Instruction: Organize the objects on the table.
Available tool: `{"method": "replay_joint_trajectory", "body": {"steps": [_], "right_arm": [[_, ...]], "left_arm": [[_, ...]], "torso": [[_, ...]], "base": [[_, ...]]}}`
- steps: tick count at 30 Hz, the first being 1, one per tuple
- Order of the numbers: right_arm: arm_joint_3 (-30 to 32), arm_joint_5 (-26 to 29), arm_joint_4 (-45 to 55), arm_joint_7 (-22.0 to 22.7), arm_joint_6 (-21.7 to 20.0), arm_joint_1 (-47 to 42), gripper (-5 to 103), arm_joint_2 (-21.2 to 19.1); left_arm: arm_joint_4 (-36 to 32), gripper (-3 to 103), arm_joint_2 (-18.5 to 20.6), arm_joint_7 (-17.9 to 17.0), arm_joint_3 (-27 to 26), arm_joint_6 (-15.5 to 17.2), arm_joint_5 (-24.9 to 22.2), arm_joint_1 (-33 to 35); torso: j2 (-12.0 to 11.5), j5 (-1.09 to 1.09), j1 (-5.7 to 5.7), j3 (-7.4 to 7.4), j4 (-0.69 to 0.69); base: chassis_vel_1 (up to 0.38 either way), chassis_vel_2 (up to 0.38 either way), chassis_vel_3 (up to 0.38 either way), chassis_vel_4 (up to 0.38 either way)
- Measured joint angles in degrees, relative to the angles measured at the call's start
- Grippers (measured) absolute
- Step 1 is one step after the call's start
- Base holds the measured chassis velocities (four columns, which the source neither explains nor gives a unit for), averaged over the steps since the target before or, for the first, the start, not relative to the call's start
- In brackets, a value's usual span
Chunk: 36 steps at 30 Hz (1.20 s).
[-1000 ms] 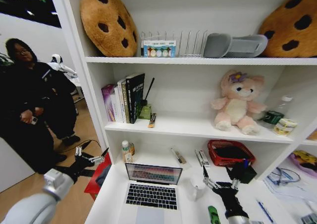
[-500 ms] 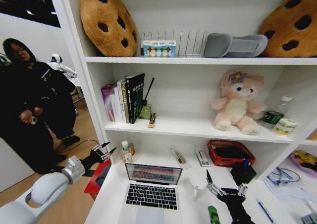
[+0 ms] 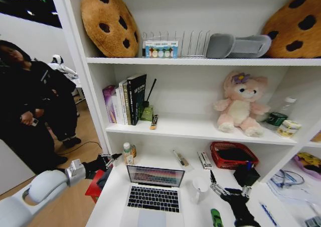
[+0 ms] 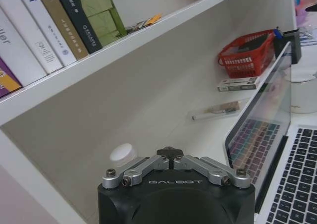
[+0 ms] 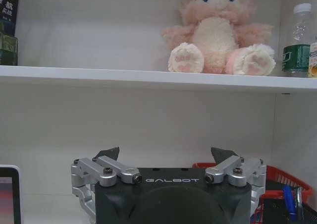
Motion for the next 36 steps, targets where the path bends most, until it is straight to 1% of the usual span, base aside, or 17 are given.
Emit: {"method": "replay_joint_trajectory", "body": {"steps": [4, 6, 7, 11, 13, 16, 17, 19, 20, 22, 26, 28, 29, 30, 31, 34, 36], "right_arm": [[0.6, 0.4, -0.4, 0.0, 0.5, -0.4, 100, 0.1], [1.0, 0.5, -0.9, 0.0, 1.1, -0.8, 100, 0.2], [1.0, 0.5, -0.9, 0.0, 1.1, -0.8, 100, 0.2], [1.3, 0.5, -1.3, -0.1, 1.7, -1.3, 100, 0.4], [1.4, 0.5, -1.5, -0.1, 1.8, -1.4, 100, 0.4], [1.4, 0.5, -1.9, -0.2, 2.3, -1.6, 100, 0.5], [1.4, 0.5, -1.9, -0.2, 2.3, -1.6, 100, 0.5], [1.5, 0.5, -2.1, -0.2, 2.5, -1.7, 100, 0.7], [1.5, 0.5, -2.1, -0.2, 2.5, -1.7, 100, 0.7], [1.6, 0.5, -2.4, -0.2, 2.7, -1.8, 100, 0.9], [1.6, 0.5, -2.7, -0.2, 2.9, -1.9, 100, 0.9], [1.6, 0.5, -3.2, -0.2, 3.1, -1.9, 100, 1.0], [1.6, 0.5, -3.2, -0.2, 3.1, -1.9, 100, 1.0], [1.6, 0.5, -3.5, -0.2, 3.1, -1.8, 100, 1.1], [1.6, 0.5, -3.5, -0.2, 3.1, -1.8, 100, 1.1], [1.5, 0.5, -4.0, -0.2, 3.2, -1.5, 100, 1.1], [1.5, 0.6, -4.1, -0.2, 3.2, -1.4, 100, 1.1]], "left_arm": [[-0.5, 0, 0.7, 0.6, 2.3, 0.1, -0.6, -1.6], [-0.7, 0, 0.3, 0.4, 5.6, 0.5, -0.6, -4.1], [-0.7, 0, 0.3, 0.4, 5.6, 0.5, -0.6, -4.1], [-0.5, 0, -0.6, 0.4, 10.4, 1.1, -0.6, -9.3], [-0.6, 0, -0.5, 0.8, 10.9, 1.3, -0.7, -9.9], [-0.9, 0, 0.4, 4.2, 10.5, 1.3, -1.3, -9.2], [-0.9, 0, 0.4, 4.2, 10.5, 1.3, -1.3, -9.2], [-1.2, 0, 1.1, 7.2, 9.7, 1.3, -1.9, -8.2], [-1.2, 0, 1.1, 7.2, 9.7, 1.3, -1.9, -8.2], [-1.3, 0, 1.7, 10.4, 8.8, 1.2, -2.3, -7.7], [-1.6, 0, 2.3, 12.3, 8.3, 1.2, -2.3, -7.5], [-2.2, 0, 3.1, 14.5, 7.2, 1.3, -2.3, -6.5], [-2.2, 0, 3.1, 14.5, 7.2, 1.3, -2.3, -6.5], [-2.8, 0, 3.6, 16.2, 6.4, 1.5, -2.4, -5.6], [-2.8, 0, 3.6, 16.2, 6.4, 1.5, -2.4, -5.6], [-4.4, 0, 4.3, 20.3, 5.3, 2.6, -1.6, -4.2], [-4.8, 0, 4.3, 20.9, 5.3, 2.9, -1.0, -4.0]], "torso": [[0.0, 0.0, 0.0, 0.0, 0.0], [0.0, 0.0, 0.0, 0.0, -0.01], [0.0, 0.0, 0.0, 0.0, -0.01], [0.0, -0.01, 0.0, 0.0, -0.01], [0.0, 0.0, 0.0, 0.0, -0.02], [0.0, 0.0, 0.0, 0.0, 0.0], [0.0, 0.0, 0.0, 0.0, 0.0], [0.0, 0.0, 0.0, 0.0, 0.01], [0.0, 0.0, 0.0, 0.0, 0.01], [0.0, 0.0, 0.0, 0.0, 0.0], [0.0, 0.0, 0.0, 0.0, 0.0], [0.0, 0.0, 0.0, 0.0, 0.0], [0.0, 0.0, 0.0, 0.0, 0.0], [0.0, 0.0, 0.0, 0.0, -0.01], [0.0, 0.0, 0.0, 0.0, -0.01], [0.0, 0.0, 0.0, 0.0, 0.0], [0.0, 0.0, 0.0, 0.0, 0.0]], "base": [[0.0, 0.0, 0.0, 0.0], [0.0, 0.0, 0.0, 0.0], [0.0, 0.0, 0.0, 0.0], [0.0, 0.0, 0.0, 0.0], [0.0, 0.0, 0.0, 0.0], [0.0, 0.0, 0.0, 0.0], [0.0, 0.0, 0.0, 0.0], [0.0, 0.0, 0.0, 0.0], [0.0, 0.0, 0.0, 0.0], [0.0, 0.0, 0.0, 0.0], [0.0, 0.0, 0.0, 0.0], [0.0, 0.0, 0.0, 0.0], [0.0, 0.0, 0.0, 0.0], [0.0, 0.0, 0.0, 0.0], [0.0, 0.0, 0.0, 0.0], [0.0, 0.0, 0.0, 0.0], [0.0, 0.0, 0.0, 0.0]]}}
